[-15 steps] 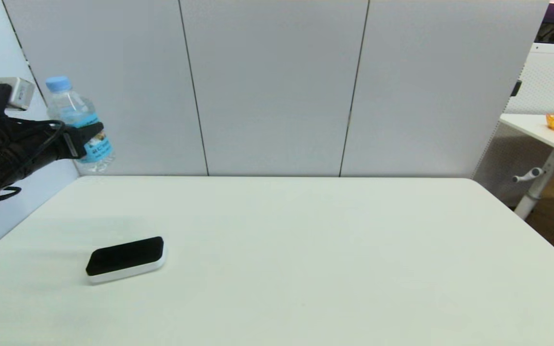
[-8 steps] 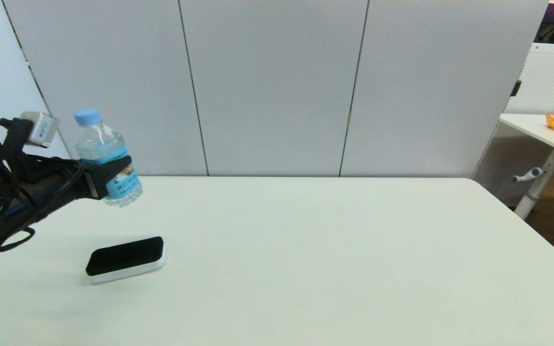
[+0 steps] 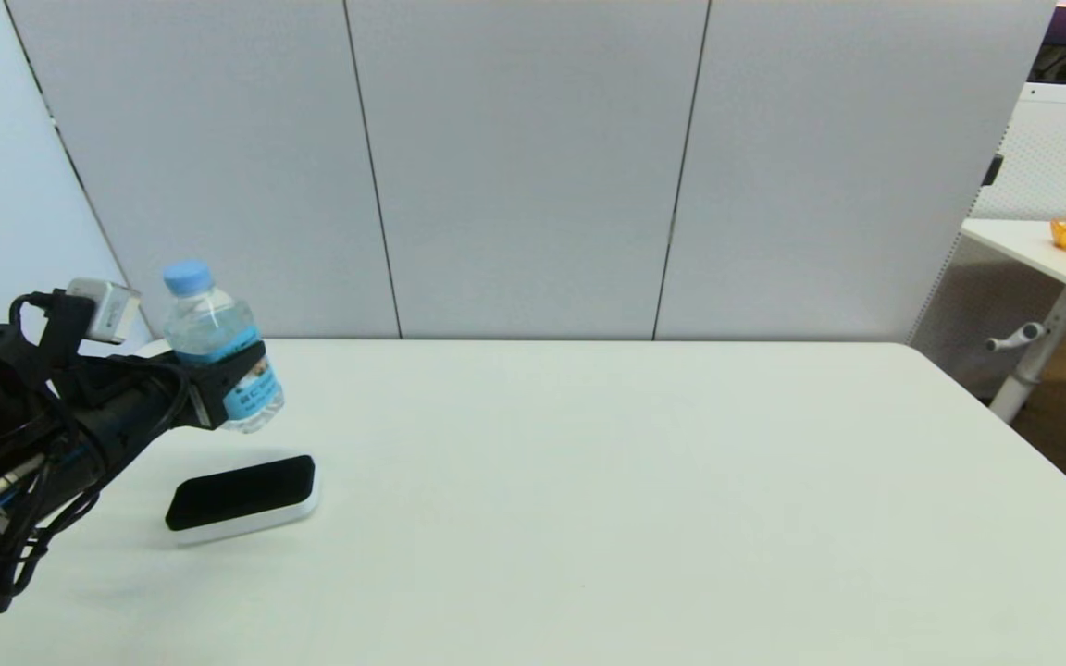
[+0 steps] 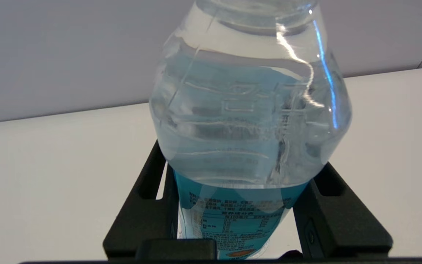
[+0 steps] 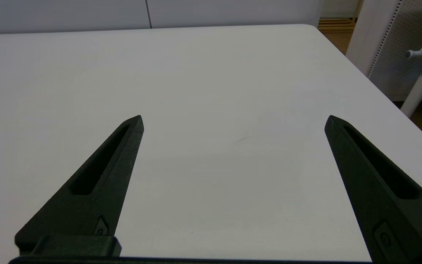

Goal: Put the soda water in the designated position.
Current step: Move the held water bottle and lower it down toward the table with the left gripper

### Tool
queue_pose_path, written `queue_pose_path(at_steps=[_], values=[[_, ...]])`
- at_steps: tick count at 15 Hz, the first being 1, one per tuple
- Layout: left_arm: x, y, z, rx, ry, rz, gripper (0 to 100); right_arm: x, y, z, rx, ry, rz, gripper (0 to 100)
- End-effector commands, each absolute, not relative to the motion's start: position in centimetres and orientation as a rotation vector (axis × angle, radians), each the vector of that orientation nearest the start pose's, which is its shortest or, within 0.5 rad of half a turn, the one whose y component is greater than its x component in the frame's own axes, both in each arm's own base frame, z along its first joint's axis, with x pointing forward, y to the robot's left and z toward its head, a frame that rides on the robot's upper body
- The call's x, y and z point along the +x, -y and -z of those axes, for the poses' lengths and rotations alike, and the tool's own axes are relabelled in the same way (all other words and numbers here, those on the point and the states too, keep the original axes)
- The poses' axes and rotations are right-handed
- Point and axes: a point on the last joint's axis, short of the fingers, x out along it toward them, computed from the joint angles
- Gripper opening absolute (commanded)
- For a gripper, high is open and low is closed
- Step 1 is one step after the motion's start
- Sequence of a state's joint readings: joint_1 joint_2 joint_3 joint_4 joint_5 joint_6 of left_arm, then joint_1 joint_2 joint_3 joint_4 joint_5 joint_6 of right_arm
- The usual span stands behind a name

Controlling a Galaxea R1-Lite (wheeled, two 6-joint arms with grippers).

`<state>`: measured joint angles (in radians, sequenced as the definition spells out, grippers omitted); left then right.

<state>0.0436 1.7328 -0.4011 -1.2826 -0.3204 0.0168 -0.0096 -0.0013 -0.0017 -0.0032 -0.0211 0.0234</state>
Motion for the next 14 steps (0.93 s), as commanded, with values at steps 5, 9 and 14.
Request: queue_pose_path(at_steps=[5, 9, 14], values=[[27.5, -0.5, -10.8, 0.022, -0.11, 0.283, 0, -2.3, 0.0, -7.6, 0.025, 0.007, 0.031, 100], [27.4, -0.5, -9.5, 0.025, -0.08, 0.284, 0, -2.3, 0.0, -7.6, 0.025, 0.007, 0.032, 100], [26.5, -0.4, -8.7, 0.015, -0.119, 0.286, 0, -2.3, 0.0, -7.6, 0.023, 0.006, 0.031, 100]])
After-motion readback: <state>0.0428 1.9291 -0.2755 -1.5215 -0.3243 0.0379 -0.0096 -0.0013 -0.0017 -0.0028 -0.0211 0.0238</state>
